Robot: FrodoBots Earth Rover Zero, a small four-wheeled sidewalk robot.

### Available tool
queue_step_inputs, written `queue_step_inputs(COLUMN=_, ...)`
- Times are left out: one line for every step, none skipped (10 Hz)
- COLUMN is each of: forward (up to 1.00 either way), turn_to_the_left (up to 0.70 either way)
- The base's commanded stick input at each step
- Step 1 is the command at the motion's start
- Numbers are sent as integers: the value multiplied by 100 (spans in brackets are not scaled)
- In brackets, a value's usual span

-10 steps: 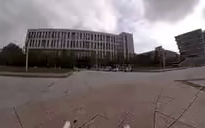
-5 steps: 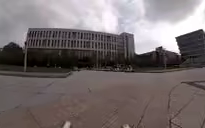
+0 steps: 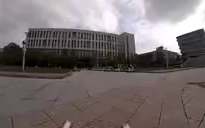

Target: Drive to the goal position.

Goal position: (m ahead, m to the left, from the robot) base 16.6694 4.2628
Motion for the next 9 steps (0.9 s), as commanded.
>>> queue_step_inputs(forward=70, turn_to_the_left=0)
queue_step_inputs(forward=70, turn_to_the_left=0)
queue_step_inputs(forward=70, turn_to_the_left=0)
queue_step_inputs(forward=70, turn_to_the_left=0)
queue_step_inputs(forward=70, turn_to_the_left=0)
queue_step_inputs(forward=70, turn_to_the_left=0)
queue_step_inputs(forward=70, turn_to_the_left=0)
queue_step_inputs(forward=70, turn_to_the_left=0)
queue_step_inputs(forward=70, turn_to_the_left=0)
